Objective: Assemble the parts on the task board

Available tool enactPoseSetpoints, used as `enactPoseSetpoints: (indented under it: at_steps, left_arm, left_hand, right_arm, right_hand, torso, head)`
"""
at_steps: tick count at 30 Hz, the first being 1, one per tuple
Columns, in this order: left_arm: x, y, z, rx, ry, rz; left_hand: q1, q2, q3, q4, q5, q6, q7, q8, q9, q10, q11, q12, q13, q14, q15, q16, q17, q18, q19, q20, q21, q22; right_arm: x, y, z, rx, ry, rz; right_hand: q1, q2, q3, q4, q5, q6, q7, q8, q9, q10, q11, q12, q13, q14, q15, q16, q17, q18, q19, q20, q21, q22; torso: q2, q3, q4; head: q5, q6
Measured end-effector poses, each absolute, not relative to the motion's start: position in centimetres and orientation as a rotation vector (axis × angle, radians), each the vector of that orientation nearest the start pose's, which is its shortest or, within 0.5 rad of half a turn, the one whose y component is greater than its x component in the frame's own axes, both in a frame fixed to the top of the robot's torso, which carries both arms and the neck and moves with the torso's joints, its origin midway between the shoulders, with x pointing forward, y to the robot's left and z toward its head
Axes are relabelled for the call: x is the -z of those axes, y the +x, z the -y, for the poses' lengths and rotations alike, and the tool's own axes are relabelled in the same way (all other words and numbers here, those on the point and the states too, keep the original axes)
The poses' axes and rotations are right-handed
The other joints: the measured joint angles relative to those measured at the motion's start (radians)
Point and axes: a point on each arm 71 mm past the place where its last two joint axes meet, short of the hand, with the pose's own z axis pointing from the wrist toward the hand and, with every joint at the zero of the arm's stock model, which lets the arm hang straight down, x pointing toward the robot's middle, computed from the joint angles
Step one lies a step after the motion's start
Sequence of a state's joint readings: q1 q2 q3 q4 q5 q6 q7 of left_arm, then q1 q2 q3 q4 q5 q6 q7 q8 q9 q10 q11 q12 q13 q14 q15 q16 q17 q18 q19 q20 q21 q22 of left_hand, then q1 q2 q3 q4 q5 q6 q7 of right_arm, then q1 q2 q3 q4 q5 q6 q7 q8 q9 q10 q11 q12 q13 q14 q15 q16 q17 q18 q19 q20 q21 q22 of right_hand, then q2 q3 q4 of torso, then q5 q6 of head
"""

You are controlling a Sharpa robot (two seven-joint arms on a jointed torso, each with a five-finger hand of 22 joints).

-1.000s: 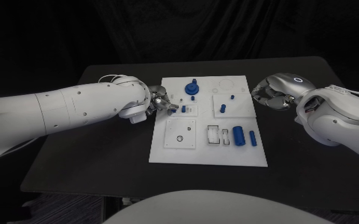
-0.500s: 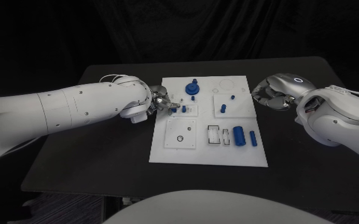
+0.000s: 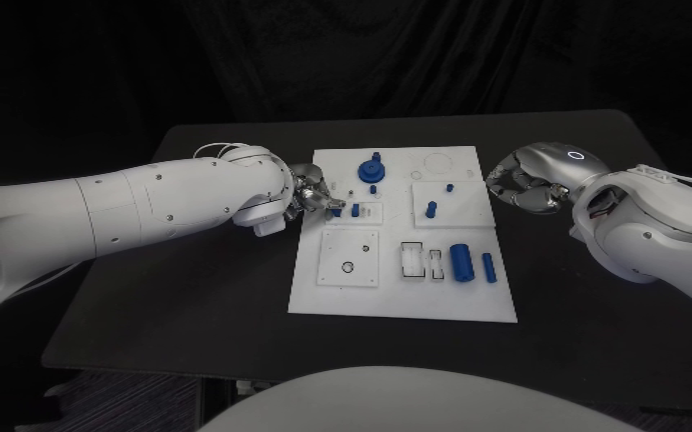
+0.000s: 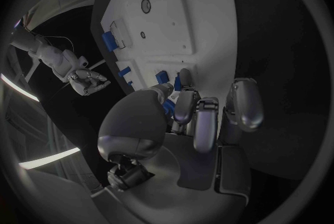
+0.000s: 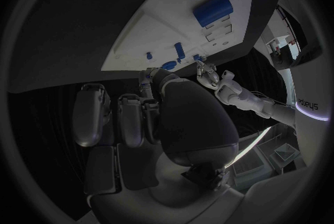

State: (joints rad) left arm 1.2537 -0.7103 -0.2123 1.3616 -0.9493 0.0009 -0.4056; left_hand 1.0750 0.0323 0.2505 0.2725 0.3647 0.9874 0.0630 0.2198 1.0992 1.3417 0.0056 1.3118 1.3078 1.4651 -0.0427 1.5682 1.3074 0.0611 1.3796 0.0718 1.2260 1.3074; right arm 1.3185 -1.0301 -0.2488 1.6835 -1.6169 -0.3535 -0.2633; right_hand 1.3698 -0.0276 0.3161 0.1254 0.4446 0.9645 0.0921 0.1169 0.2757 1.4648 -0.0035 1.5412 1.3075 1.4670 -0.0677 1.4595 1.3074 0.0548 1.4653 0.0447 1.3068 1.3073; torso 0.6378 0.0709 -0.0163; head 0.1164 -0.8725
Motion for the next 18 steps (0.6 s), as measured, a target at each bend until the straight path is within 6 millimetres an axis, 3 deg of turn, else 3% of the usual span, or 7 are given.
enactPoseSetpoints:
  at_steps: [4,10,18]
  left_arm:
    - [26.23,49.09,-19.98,0.471,-0.275,-2.315]
    - [26.20,49.12,-19.83,0.477,-0.271,-2.314]
    - [26.15,49.13,-19.72,0.488,-0.267,-2.313]
  left_hand:
    - [0.039,-0.007,0.021,-0.021,0.064,-0.009,-0.002,0.015,0.012,0.000,0.000,0.000,0.000,0.000,0.000,0.000,0.000,0.000,0.000,0.000,0.000,0.000]
    - [0.077,-0.027,0.075,-0.055,0.114,-0.022,-0.004,0.029,0.026,-0.003,-0.003,0.000,0.000,0.000,0.000,0.000,0.000,0.000,-0.004,-0.004,0.000,0.000]
    - [0.099,-0.045,0.135,-0.082,0.126,-0.028,-0.004,0.043,0.037,-0.003,-0.004,0.000,0.000,0.000,0.000,0.000,0.000,0.000,-0.004,-0.004,0.000,0.000]
  right_arm:
    - [19.17,44.60,25.31,-0.378,-0.248,-1.695]
    - [19.19,44.59,25.33,-0.378,-0.249,-1.697]
    - [19.21,44.59,25.32,-0.376,-0.250,-1.700]
  right_hand:
    - [0.000,0.000,0.000,0.000,0.000,0.000,0.000,0.000,0.000,0.000,0.000,0.000,0.000,0.000,0.000,0.000,0.000,0.000,0.000,0.000,0.000,0.000]
    - [0.000,0.000,0.000,0.000,0.000,0.000,0.000,0.000,0.000,0.000,0.000,0.000,0.000,0.000,0.000,0.000,0.000,0.000,0.000,0.000,0.000,0.000]
    - [0.000,0.000,0.000,0.000,0.000,0.000,0.000,0.000,0.001,0.000,0.000,0.000,0.000,0.000,0.000,0.000,0.000,0.000,0.000,0.000,0.000,0.000]
  torso:
    - [0.000,0.0000,-0.0001]
    - [0.000,0.0000,0.0000]
    - [0.000,-0.0001,0.0001]
  head:
    - [0.000,0.000]
    - [-0.001,0.000]
    - [0.001,0.000]
